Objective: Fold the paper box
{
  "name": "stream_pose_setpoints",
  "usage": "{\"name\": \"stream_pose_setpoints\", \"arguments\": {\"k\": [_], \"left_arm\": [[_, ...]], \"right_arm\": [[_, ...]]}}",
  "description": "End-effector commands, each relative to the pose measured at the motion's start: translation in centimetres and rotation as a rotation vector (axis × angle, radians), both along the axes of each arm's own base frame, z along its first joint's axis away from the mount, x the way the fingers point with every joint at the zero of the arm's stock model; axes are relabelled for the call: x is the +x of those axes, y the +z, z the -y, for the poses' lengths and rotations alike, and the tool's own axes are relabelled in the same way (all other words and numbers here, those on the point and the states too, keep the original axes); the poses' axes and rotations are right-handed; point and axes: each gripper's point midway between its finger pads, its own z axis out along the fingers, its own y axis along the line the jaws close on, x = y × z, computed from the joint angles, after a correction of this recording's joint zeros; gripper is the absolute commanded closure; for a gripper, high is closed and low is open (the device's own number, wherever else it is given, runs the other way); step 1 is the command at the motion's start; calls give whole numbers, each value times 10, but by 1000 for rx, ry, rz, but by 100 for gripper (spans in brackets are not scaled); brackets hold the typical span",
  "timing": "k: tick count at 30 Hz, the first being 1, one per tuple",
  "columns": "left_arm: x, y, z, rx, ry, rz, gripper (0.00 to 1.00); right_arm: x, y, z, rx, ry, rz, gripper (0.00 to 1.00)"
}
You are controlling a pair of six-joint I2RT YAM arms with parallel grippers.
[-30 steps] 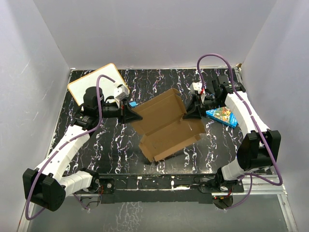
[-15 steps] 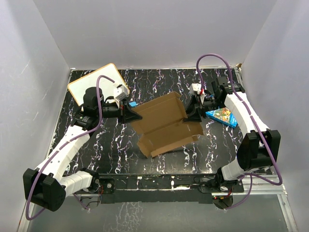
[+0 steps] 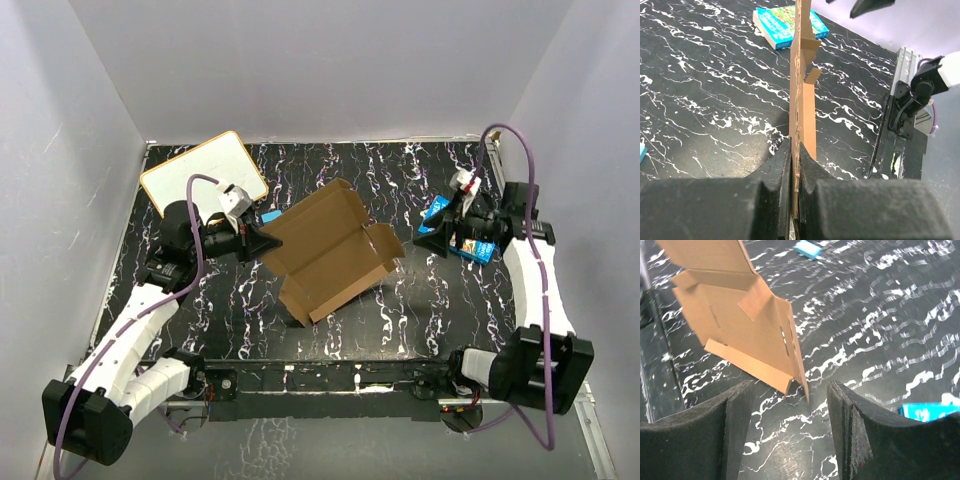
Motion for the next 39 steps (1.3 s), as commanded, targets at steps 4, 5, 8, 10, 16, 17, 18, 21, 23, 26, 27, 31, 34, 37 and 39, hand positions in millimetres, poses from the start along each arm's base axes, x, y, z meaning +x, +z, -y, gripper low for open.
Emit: {"name": "stream_pose_setpoints", "arguments": {"k": [4,5,8,10,16,17,18,21,23,26,27,31,34,37,39], "left_arm": [[8,9,-3,-39,48,17,100],[9,9,-3,-41,50,16,100],[10,10,-2,-51,50,17,100],[10,10,-2,-57,49,20,100],[8,12,-1,-73,44,20,100],[8,11,-1,-75,44,19,100],[7,12,-1,-78,44,20,100],[6,12,-1,-82,43,20,100],[6,11,-1,-81,42,16,100],[5,10,0,-82,39,10,100],[6,10,0,-84,38,10,100],[6,12,1,-92,37,10,100],[6,13,1,-97,36,12,100],[6,13,1,-103,35,11,100],[7,13,2,-110,36,11,100]], "right_arm": [[31,-25,45,134,-330,-85,39],[30,-36,46,154,-348,-119,41],[25,-65,44,199,-362,-192,49],[24,-76,41,242,-352,-248,54],[26,-104,29,354,-285,-450,63],[27,-108,25,364,-272,-486,64],[28,-112,20,372,-262,-517,65],[30,-118,8,383,-239,-572,65],[30,-118,1,383,-230,-585,65],[29,-116,-4,410,-232,-604,64],[28,-116,-4,420,-237,-616,64],[29,-116,-5,439,-237,-648,63],[27,-117,-6,445,-233,-658,63],[25,-116,-7,454,-218,-664,62],[23,-115,-9,456,-207,-669,62]]}}
